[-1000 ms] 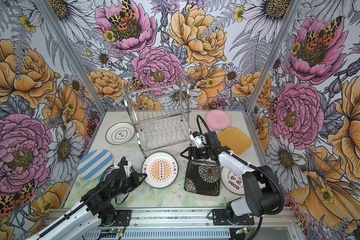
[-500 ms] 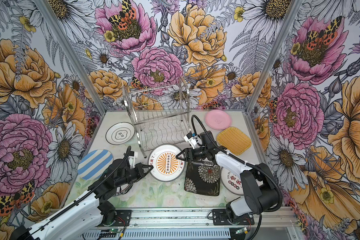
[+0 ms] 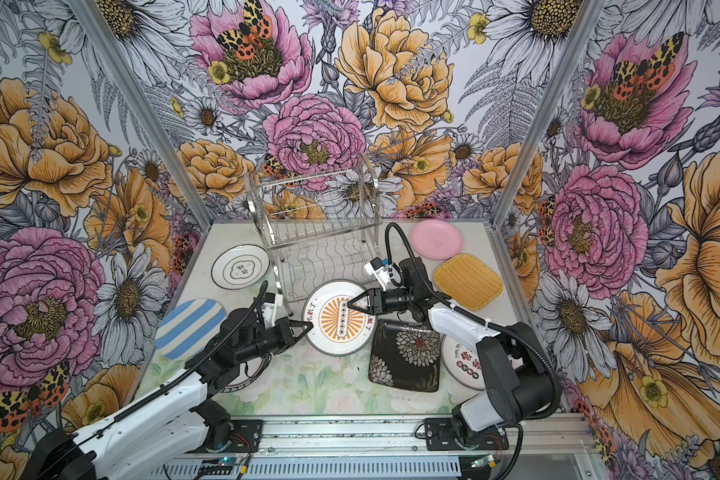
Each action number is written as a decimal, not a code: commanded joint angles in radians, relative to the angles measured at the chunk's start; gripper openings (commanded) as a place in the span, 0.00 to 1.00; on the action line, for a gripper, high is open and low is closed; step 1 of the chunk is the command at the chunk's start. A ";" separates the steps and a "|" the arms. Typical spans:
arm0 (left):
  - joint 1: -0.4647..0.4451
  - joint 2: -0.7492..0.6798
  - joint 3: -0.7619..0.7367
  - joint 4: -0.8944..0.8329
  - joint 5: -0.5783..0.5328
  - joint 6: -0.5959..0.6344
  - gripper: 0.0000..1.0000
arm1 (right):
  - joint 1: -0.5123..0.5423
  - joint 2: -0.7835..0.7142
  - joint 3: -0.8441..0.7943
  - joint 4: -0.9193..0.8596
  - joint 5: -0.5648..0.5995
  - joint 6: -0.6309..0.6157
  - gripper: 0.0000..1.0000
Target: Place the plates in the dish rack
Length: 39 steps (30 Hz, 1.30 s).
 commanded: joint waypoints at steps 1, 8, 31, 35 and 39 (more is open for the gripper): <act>0.015 -0.001 0.039 0.076 0.046 0.027 0.00 | 0.007 0.004 -0.009 0.051 -0.045 0.016 0.44; 0.046 0.015 0.066 0.027 0.070 0.073 0.00 | 0.007 -0.002 0.020 -0.075 -0.060 -0.061 0.35; 0.082 0.014 0.123 -0.086 0.084 0.143 0.52 | -0.002 -0.111 0.048 -0.177 0.086 -0.073 0.00; 0.083 -0.027 0.138 -0.143 0.044 0.162 0.80 | -0.002 -0.189 0.104 -0.351 0.245 -0.136 0.00; 0.085 -0.071 0.156 -0.214 -0.028 0.194 0.96 | -0.004 -0.269 0.167 -0.498 0.405 -0.173 0.00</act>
